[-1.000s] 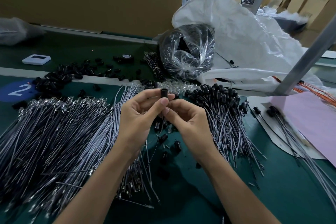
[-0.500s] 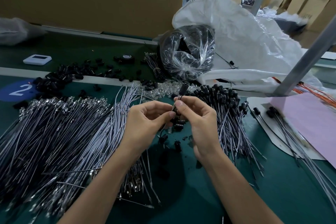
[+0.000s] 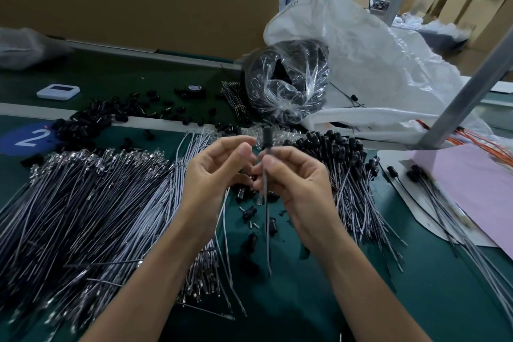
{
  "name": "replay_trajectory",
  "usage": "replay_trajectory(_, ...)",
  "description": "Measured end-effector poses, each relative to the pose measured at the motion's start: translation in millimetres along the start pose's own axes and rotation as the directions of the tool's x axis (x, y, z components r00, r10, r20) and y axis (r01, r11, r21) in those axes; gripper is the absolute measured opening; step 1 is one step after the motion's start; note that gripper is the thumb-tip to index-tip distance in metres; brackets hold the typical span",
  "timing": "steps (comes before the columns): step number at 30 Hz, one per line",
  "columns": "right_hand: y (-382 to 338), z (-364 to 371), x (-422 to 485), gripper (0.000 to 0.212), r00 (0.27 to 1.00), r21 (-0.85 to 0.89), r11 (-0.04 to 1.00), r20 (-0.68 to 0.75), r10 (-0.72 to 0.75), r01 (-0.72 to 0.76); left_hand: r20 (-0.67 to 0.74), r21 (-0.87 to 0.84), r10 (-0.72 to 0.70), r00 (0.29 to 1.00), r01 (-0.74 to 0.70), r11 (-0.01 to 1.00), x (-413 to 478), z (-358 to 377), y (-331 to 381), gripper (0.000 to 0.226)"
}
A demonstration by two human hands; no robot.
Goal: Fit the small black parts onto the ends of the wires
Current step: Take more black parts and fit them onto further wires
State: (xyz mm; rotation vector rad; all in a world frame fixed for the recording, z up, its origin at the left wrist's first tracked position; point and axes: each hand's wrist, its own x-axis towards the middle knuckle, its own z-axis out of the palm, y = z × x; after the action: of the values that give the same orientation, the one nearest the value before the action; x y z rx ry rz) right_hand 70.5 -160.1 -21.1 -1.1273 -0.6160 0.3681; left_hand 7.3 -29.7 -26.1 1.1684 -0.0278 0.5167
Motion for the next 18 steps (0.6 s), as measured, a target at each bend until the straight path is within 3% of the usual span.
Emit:
replay_trajectory(4, 8, 4, -3, 0.006, 1.000, -0.186, 0.982, -0.002, -0.024, 0.024, -0.077, 0.033, 0.011, 0.997, -0.008, 0.999, 1, 4, -1, 0.020)
replay_trajectory(18, 14, 7, -4, 0.011, 0.992, -0.352, 0.928, 0.005, -0.124, 0.118, -0.097, 0.043, 0.091, 0.991, -0.088, 0.995, -1, 6, -8, 0.019)
